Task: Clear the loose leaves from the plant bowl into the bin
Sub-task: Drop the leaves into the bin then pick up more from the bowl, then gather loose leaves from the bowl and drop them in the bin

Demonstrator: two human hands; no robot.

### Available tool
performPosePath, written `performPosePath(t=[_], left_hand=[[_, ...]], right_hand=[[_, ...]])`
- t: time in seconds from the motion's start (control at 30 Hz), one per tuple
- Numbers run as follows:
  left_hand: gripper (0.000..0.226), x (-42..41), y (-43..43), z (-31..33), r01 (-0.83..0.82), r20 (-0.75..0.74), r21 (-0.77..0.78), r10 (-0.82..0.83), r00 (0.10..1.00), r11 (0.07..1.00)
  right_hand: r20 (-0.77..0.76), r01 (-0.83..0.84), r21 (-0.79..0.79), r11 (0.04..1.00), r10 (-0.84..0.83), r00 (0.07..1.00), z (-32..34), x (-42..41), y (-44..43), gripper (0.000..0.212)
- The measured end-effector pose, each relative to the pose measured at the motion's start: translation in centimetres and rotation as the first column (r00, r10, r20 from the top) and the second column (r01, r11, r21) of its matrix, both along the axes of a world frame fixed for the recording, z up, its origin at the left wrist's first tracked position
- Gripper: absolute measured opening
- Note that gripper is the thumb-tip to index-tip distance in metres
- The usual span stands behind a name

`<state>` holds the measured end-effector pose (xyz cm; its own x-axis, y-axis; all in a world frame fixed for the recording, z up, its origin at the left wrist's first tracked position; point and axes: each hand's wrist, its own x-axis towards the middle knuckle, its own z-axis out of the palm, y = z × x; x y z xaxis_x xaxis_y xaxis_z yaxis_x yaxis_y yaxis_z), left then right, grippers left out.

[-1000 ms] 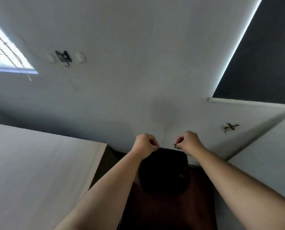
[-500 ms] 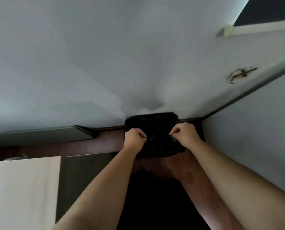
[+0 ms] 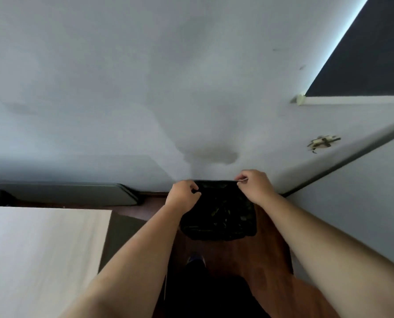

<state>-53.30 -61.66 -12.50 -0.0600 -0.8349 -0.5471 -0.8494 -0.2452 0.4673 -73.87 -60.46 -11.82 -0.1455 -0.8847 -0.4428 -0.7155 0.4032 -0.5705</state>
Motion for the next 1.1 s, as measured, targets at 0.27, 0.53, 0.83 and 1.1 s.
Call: performPosePath(t=[0.27,0.53,0.83,1.1], left_hand=[[0.027,7.6,5.9,13.1,-0.168,0.055,-0.303,0.194,0.979,0.938],[0.031,24.6,23.2,20.9,-0.522,0.225,-0.446,0.656,0.720,0.727],[0.030,37.1,49.2,20.5,-0.795,0.266,-0.409,0.892,0.366,0.448],[0.039,44.5,65.1,15.2,-0.874,0.239,-0.274,0.908,0.342,0.402]], right_hand=[[0.016,-0.355,-0.214,0.910,0.366,0.930,12.0,10.2,-0.7,0.022],[-0.047,-0.740,-0.376,0.558,0.786,0.616,19.7,30.5,7.4,0.018],[-0.123,-0.921,-0.380,0.088,0.982,0.144,19.7,50.0,26.9,0.019],[-0.186,-0.928,-0.257,-0.270,0.956,-0.227,15.2,59.7,41.9,0.029]])
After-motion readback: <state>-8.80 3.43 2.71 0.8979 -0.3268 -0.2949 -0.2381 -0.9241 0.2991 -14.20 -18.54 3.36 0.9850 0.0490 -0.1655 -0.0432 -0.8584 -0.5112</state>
